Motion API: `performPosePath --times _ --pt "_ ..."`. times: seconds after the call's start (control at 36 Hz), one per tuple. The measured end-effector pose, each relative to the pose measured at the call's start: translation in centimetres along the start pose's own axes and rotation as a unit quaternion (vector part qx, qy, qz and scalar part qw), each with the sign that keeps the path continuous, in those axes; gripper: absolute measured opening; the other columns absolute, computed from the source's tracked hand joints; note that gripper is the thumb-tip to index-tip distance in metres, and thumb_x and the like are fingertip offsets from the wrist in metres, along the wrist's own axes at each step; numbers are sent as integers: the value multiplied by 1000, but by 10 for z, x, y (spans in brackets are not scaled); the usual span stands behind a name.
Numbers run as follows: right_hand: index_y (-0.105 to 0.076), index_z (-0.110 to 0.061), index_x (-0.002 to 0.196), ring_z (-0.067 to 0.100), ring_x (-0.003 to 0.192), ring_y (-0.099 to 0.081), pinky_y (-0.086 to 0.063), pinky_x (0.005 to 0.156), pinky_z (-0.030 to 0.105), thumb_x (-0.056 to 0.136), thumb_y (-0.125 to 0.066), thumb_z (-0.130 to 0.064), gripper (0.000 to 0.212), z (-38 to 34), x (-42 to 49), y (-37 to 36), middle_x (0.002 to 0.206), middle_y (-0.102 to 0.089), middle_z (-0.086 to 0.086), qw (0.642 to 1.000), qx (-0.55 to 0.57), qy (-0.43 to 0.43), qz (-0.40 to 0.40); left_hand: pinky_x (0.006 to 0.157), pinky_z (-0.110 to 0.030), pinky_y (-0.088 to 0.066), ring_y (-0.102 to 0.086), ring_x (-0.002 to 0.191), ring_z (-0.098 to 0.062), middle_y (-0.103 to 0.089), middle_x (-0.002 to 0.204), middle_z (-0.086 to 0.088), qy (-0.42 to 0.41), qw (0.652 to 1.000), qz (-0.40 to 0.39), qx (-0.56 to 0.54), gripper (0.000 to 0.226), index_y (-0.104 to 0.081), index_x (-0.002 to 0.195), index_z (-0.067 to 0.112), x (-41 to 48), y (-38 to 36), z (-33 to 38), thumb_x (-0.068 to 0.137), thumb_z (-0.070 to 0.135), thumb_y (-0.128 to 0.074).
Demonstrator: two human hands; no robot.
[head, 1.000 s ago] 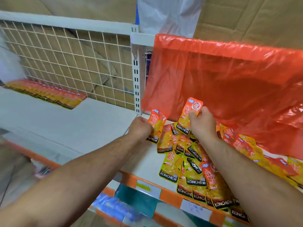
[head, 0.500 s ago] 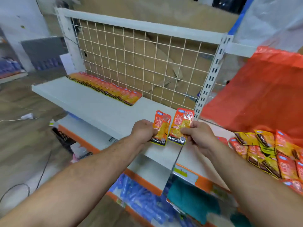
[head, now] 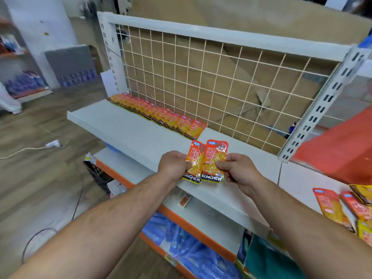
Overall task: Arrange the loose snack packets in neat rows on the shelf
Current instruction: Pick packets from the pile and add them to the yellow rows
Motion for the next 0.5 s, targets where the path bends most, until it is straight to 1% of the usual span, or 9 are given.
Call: performPosePath --times 0.08,0.17,0.25,0.31,0.36,0.42,0.5 --pt "-59 -8 78 14 43 -39 -33 42 23 84 -73 -4 17 -2 23 -3 63 -56 13 1000 0 -3 1 82 -49 -58 -72 83 -29 -74 85 -11 -2 1000 2 22 15 -68 78 12 21 -1 7 74 1 -77" --pt "-59 -8 82 15 45 -40 -34 42 23 84 -75 -6 15 -7 48 -3 69 -57 16 1000 -1 -6 3 84 -43 -58 -71 83 -27 -73 83 -8 -16 998 12 60 19 -65 72 17 43 -3 18 74 4 -79" --pt "-61 -11 80 16 46 -44 -35 46 24 85 -75 -11 14 -15 68 -1 64 -61 10 999 -33 -5 5 79 -35 -54 -65 77 -22 -67 75 -1 -33 994 21 104 22 -63 69 20 65 -6 30 75 8 -79" --pt "-62 -12 80 14 44 -44 -35 43 21 86 -74 -12 14 -18 79 1 57 -60 4 999 -33 -6 9 72 -29 -50 -62 76 -19 -66 79 0 -33 992 26 118 17 -64 78 18 79 -10 36 76 11 -80" --pt "-62 -11 81 13 43 -44 -33 41 19 86 -74 -10 13 -21 87 4 52 -59 1 999 -28 -12 13 69 -25 -45 -61 79 -18 -67 87 -1 -31 991 30 129 19 -66 90 15 92 -15 42 77 14 -80" --pt "-62 -10 83 11 41 -44 -33 39 17 86 -74 -10 12 -22 95 7 50 -59 -1 999 -22 -19 22 71 -25 -46 -62 84 -20 -67 92 -3 -33 986 27 160 22 -67 95 13 106 -20 47 78 17 -80" --pt "-64 -7 89 11 41 -44 -33 38 18 86 -74 -9 10 -22 105 12 52 -61 0 999 -16 -27 36 82 -31 -52 -65 94 -26 -70 98 -8 -41 978 14 205 24 -69 100 7 121 -30 54 80 18 -78"
Point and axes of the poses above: each hand's wrist, its own x-axis towards the middle knuckle, its own y-axis out of the back of the hand, z = x × y, the point moved 1 cm from there along x, towards the middle knuckle
